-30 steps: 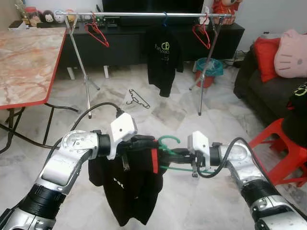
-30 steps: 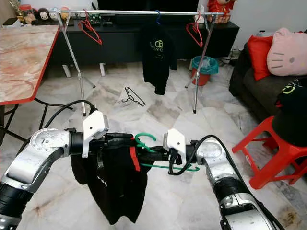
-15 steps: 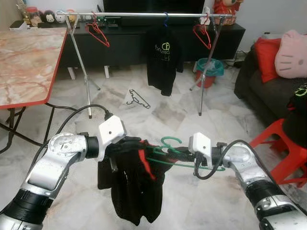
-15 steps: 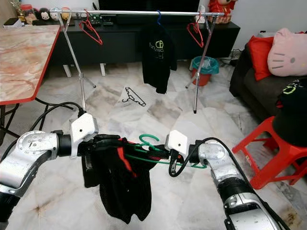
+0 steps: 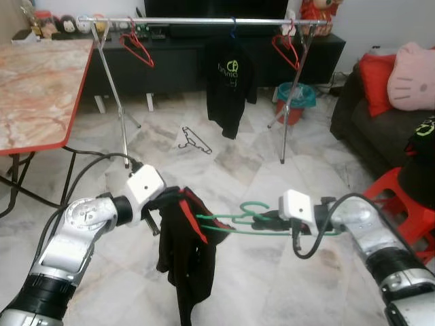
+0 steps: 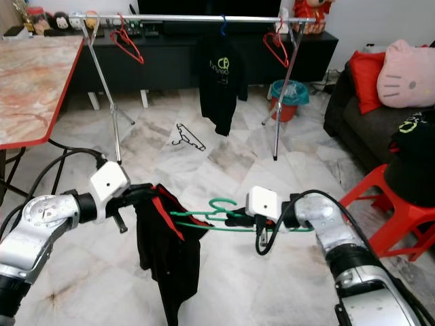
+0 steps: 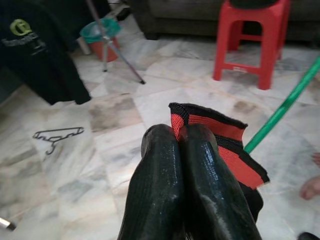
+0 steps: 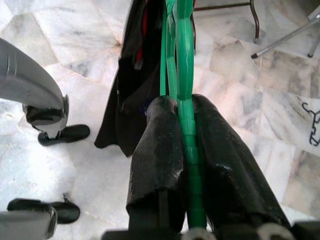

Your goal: Hang hanger

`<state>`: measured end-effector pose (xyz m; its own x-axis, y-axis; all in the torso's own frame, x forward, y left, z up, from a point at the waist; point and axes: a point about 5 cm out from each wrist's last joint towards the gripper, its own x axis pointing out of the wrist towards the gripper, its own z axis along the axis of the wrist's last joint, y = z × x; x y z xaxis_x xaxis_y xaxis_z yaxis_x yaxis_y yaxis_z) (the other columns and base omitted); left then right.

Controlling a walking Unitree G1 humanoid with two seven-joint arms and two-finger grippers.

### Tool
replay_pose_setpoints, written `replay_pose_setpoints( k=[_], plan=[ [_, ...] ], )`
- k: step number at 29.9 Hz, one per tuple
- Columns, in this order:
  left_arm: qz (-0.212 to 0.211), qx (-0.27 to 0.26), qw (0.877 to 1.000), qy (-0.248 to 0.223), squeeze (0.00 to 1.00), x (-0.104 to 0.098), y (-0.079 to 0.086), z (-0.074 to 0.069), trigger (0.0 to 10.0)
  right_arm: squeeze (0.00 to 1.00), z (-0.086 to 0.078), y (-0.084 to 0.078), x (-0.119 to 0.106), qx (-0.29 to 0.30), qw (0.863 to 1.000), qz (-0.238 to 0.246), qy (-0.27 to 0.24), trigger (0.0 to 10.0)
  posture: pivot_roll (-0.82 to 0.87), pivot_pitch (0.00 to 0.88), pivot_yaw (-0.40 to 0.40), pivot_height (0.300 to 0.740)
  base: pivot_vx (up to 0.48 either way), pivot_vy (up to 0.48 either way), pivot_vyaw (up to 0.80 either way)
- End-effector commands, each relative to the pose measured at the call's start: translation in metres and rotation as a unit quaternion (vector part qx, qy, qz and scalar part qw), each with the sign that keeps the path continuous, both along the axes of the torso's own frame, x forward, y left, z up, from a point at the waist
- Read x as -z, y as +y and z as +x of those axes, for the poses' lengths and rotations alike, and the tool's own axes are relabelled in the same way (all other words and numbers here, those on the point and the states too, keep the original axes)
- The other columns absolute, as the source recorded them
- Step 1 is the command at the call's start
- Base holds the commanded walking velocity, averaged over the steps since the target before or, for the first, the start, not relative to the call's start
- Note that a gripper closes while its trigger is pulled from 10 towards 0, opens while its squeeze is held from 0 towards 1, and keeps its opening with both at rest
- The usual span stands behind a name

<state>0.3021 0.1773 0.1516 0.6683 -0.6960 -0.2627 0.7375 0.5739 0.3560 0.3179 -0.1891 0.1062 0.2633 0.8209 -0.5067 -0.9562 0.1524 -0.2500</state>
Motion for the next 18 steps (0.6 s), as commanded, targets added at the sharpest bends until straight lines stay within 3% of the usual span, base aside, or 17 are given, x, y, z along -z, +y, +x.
replay_pose_setpoints(
  k=[1, 9, 10, 11, 15, 17, 18],
  plan=[
    [0.01, -0.02, 1.0, -0.014, 0.0, 0.001, 0.009, 0.002, 0.0, 0.0, 0.004, -0.004, -0.012, 0.003, 1.0, 0.009, -0.019, 10.0, 0.05, 0.0, -0.063, 0.736, 0.0, 0.0, 0.0],
    [0.013, -0.063, 0.998, -0.005, 0.0, 0.018, 0.025, 0.0, 0.0, 0.0, 0.02, -0.023, -0.037, 0.078, 0.993, 0.01, -0.092, 10.0, 0.04, 0.0, -0.049, 0.736, 0.0, 0.0, 0.0],
    [0.012, -0.07, 0.997, -0.007, 0.0, 0.019, 0.027, 0.0, 0.0, 0.0, 0.021, -0.024, -0.041, 0.085, 0.991, 0.021, -0.1, 10.0, 0.04, 0.0, -0.048, 0.736, 0.0, 0.0, 0.0],
    [-0.001, -0.098, 0.995, -0.012, 0.0, 0.021, 0.032, 0.0, 0.0, 0.0, 0.025, -0.024, -0.051, 0.112, 0.984, 0.072, -0.117, 10.0, 0.04, 0.0, -0.046, 0.736, 0.0, 0.0, 0.0],
    [-0.023, -0.147, 0.988, -0.032, 0.0, 0.021, 0.039, 0.003, 0.0, 0.0, 0.029, -0.023, -0.056, 0.154, 0.97, 0.11, -0.151, 10.0, 0.03, 0.0, -0.04, 0.736, 0.0, 0.0, 0.0],
    [-0.053, -0.2, 0.977, -0.054, 0.0, 0.017, 0.046, 0.006, 0.0, 0.0, 0.032, -0.022, -0.056, 0.204, 0.952, 0.14, -0.178, 10.0, 0.04, 0.0, -0.04, 0.736, 0.0, 0.0, 0.0],
    [-0.095, -0.254, 0.96, -0.074, 0.0, 0.013, 0.052, 0.006, 3.9, 0.0, 0.035, -0.022, -0.051, 0.277, 0.924, 0.179, -0.195, 10.0, 0.04, 0.0, -0.038, 0.736, 0.0, 0.0, 0.0]
  ],
)
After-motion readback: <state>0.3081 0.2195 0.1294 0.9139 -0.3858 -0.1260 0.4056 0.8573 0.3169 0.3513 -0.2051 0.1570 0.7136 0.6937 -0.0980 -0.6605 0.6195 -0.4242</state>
